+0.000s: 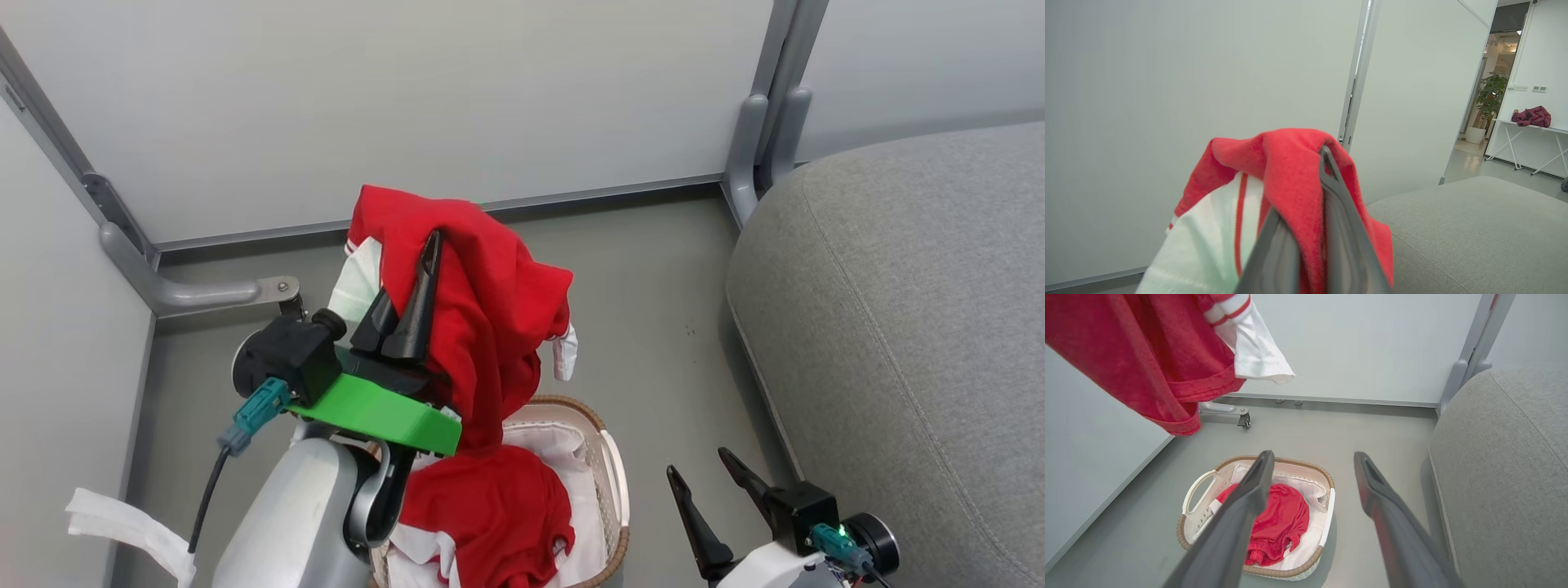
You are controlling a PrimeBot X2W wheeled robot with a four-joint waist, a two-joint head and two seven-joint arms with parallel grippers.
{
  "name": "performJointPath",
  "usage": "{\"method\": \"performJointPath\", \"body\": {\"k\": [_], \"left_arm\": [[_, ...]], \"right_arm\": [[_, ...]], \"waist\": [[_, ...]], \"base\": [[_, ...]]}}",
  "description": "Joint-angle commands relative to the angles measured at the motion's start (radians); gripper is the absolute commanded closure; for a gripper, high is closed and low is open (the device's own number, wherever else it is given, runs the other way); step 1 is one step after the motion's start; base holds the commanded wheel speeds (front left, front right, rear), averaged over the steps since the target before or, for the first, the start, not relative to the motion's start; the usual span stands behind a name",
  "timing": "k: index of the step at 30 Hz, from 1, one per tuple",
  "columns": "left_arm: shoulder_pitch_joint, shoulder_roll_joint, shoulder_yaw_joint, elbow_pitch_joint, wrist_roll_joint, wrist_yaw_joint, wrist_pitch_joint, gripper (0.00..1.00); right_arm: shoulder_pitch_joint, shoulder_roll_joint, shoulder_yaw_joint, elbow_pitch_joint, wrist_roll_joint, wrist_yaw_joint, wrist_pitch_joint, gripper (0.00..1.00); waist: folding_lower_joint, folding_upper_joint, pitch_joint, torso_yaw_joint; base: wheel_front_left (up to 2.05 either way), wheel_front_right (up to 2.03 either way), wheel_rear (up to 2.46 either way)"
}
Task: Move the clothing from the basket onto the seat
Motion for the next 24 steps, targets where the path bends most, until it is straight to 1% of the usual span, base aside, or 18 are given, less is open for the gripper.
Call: {"method": "performJointPath", "body": {"k": [1, 8, 12, 19, 23, 24], "left_arm": [[-0.009, 0.007, -0.001, -0.011, 0.004, -0.003, -0.004, 1.0], [0.017, 0.001, -0.005, -0.023, 0.0, -0.003, -0.004, 1.0], [0.029, -0.004, -0.012, -0.019, -0.007, -0.003, -0.004, 1.0], [0.042, -0.011, -0.034, -0.007, -0.01, -0.003, -0.004, 1.0], [0.042, -0.017, -0.048, -0.001, -0.016, -0.003, -0.004, 1.0], [0.039, -0.02, -0.055, 0.004, -0.016, -0.003, -0.004, 1.0]], "right_arm": [[0.011, -0.004, 0.003, 0.003, 0.007, -0.001, -0.005, 0.0], [0.007, -0.003, 0.022, -0.005, -0.003, -0.001, -0.005, 0.0], [-0.045, -0.018, 0.07, -0.031, -0.013, -0.001, -0.005, 0.0], [-0.212, -0.065, 0.192, -0.107, -0.016, -0.001, -0.005, 0.0], [-0.305, -0.091, 0.273, -0.141, -0.016, -0.001, -0.005, 0.0], [-0.346, -0.098, 0.31, -0.142, -0.01, -0.001, -0.005, 0.0]], "waist": [[0.0001, 0.0, -0.004, 0.001], [0.0001, 0.0, -0.009, 0.004], [0.0001, 0.0, -0.006, 0.008], [0.0001, 0.0, 0.004, 0.02], [0.0001, 0.0, 0.008, 0.026], [0.0001, 0.0, 0.01, 0.03]], "base": [[0.0, 0.0, 0.0], [0.0, 0.0, 0.0], [0.0, 0.0, 0.0], [0.0, 0.0, 0.0], [0.0, 0.0, 0.0], [0.0, 0.0, 0.0]]}}
